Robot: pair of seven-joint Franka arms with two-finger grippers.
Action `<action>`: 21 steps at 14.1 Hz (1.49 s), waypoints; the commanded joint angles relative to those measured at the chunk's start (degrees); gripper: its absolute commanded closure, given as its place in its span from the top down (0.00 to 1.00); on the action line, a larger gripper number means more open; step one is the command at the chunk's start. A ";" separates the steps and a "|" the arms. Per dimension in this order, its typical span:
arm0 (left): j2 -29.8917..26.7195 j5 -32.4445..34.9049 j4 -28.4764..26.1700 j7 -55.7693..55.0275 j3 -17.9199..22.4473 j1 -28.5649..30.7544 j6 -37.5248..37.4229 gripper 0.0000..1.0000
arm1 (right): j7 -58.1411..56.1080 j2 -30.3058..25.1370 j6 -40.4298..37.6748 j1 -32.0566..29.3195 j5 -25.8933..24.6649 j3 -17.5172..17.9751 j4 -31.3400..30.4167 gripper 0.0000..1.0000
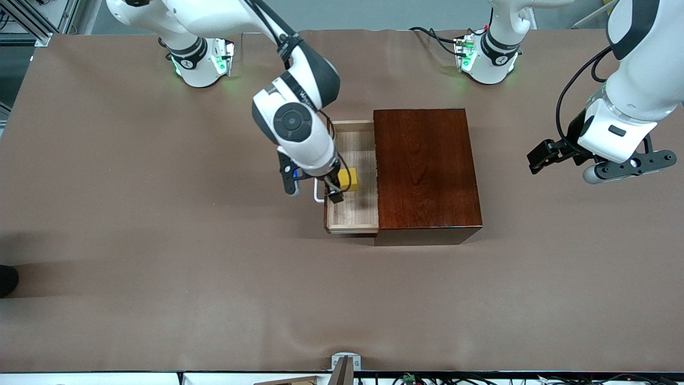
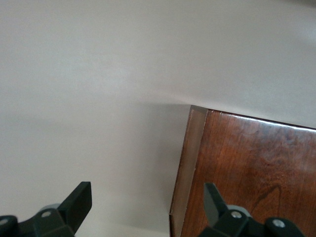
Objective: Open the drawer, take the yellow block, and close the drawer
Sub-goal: 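Lower the right gripper into the drawer and grasp the yellow cube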
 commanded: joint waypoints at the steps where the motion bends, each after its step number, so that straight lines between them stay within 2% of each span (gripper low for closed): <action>1: 0.21 -0.31 0.27 0.49 -0.24 0.50 0.69 1.00 | 4.73 1.53 0.70 1.17 0.84 -0.44 1.31 1.00; 14: 0.39 -0.49 0.18 -0.21 -0.68 -0.03 0.78 1.00 | 5.54 4.43 5.96 3.89 -0.04 -0.53 -1.32 1.00; 15: 0.30 -0.49 0.18 -0.21 -0.68 -0.03 0.78 1.00 | 5.45 4.35 7.46 3.98 -0.04 -0.53 -1.93 0.72; 16: 0.30 -0.49 0.18 -0.21 -0.68 0.15 0.78 1.00 | 4.93 4.35 7.91 3.98 -0.04 -0.53 -2.03 0.33; 17: 0.30 -0.49 0.18 -0.21 -0.68 0.41 0.78 1.00 | 4.84 4.35 7.91 3.81 0.04 -0.53 -1.94 0.00; 21: 0.21 -0.40 0.27 0.22 -0.68 0.32 0.69 1.00 | 4.92 3.91 7.47 3.54 -0.04 -0.70 -1.85 0.00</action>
